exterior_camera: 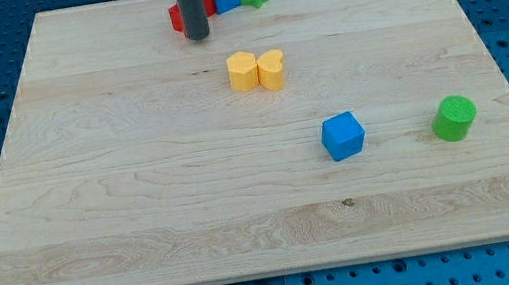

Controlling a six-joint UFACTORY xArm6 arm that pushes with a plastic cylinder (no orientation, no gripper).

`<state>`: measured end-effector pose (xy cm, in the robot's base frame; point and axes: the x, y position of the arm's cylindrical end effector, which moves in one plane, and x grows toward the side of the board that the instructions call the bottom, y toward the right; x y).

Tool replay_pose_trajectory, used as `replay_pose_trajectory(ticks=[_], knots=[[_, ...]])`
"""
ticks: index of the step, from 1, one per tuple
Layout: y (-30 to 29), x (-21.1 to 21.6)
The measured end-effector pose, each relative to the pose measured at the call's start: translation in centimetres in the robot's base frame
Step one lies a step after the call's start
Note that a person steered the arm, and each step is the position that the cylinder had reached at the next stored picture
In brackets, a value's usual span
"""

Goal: Move the blue cube to the top right of the yellow heart

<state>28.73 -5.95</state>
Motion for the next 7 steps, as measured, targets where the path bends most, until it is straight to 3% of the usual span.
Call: replay_pose_trajectory(ticks=[1, 2, 4, 6, 7], knots=[[0.1, -0.3], [4.5, -1.0], [19.8, 1.5], [21.0, 2.6], [22.6, 6.1]])
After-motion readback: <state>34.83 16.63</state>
